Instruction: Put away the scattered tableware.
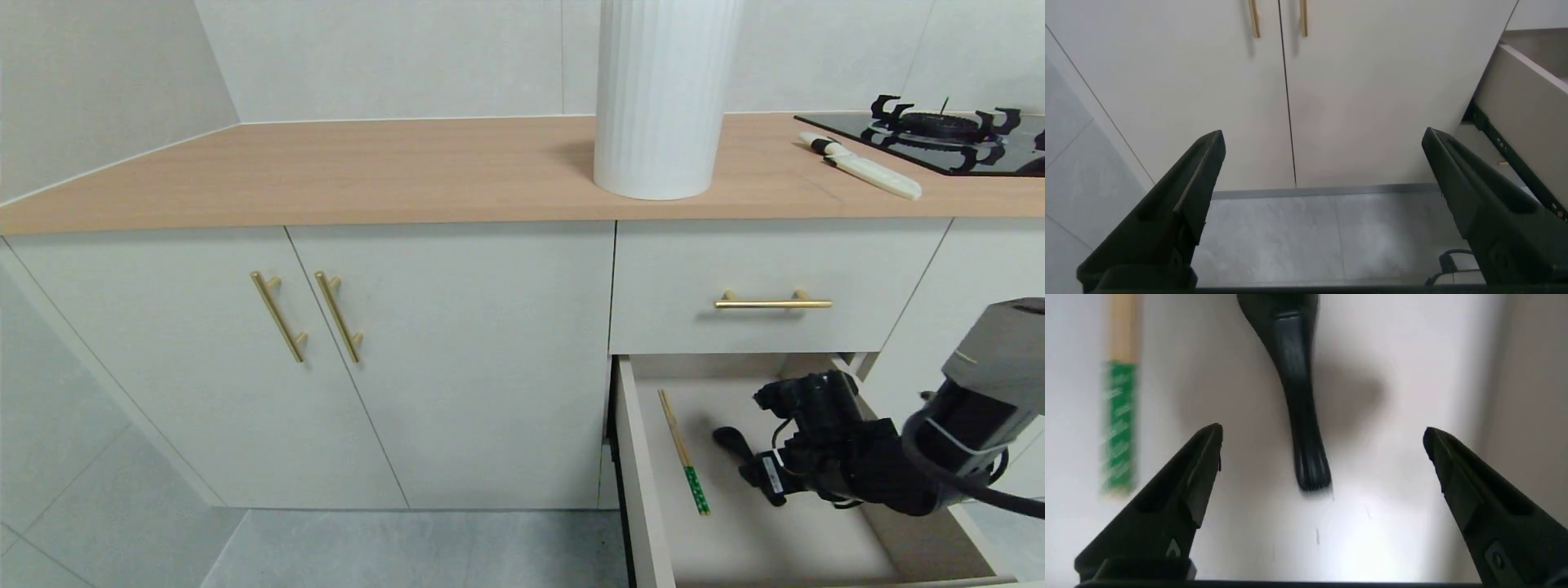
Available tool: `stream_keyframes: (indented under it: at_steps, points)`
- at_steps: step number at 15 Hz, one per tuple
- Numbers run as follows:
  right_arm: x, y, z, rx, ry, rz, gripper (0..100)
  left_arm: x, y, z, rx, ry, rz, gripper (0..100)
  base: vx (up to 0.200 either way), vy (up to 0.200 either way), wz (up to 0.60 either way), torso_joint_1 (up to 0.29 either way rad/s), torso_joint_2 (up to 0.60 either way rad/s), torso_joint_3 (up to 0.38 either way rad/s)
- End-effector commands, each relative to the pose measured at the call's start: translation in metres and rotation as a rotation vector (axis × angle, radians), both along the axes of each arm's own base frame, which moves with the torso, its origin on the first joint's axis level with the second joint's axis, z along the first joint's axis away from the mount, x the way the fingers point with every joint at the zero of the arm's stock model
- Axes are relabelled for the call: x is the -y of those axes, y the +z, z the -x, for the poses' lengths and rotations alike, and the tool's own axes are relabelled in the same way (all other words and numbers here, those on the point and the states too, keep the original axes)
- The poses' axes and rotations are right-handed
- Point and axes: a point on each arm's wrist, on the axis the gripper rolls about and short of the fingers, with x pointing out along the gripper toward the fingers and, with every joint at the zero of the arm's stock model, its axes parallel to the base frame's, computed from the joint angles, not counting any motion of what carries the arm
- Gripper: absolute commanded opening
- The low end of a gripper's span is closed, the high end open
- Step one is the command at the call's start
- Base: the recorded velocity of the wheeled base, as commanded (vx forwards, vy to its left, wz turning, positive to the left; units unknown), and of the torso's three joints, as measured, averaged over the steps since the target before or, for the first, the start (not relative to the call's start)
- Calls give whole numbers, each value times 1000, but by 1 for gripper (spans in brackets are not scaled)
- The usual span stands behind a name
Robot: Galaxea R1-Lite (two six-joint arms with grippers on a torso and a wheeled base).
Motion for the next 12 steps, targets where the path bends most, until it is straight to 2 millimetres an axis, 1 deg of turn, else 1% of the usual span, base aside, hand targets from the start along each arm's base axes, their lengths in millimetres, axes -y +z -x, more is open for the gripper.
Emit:
stream_keyframes:
  at_steps: [1, 2, 3, 4, 8, 10, 12]
  points:
    - [0, 69, 27, 85, -10, -67, 100, 0, 0, 0, 0, 0, 0, 100, 0, 0, 0, 0, 0, 0]
    - [2, 89, 39, 103, 3, -87, 100, 0, 0, 0, 0, 0, 0, 100, 0, 0, 0, 0, 0, 0]
    - [2, 97, 45, 112, 19, -101, 100, 0, 0, 0, 0, 0, 0, 100, 0, 0, 0, 0, 0, 0]
    - [3, 110, 56, 117, 51, -140, 100, 0, 0, 0, 0, 0, 0, 100, 0, 0, 0, 0, 0, 0]
    - [7, 127, 79, 98, 54, -174, 100, 0, 0, 0, 0, 0, 0, 100, 0, 0, 0, 0, 0, 0]
    - [4, 134, 90, 66, 79, -173, 100, 0, 0, 0, 0, 0, -3, 100, 0, 0, 0, 0, 0, 0]
    - [3, 137, 93, 57, 93, -177, 100, 0, 0, 0, 0, 0, 0, 100, 0, 0, 0, 0, 0, 0]
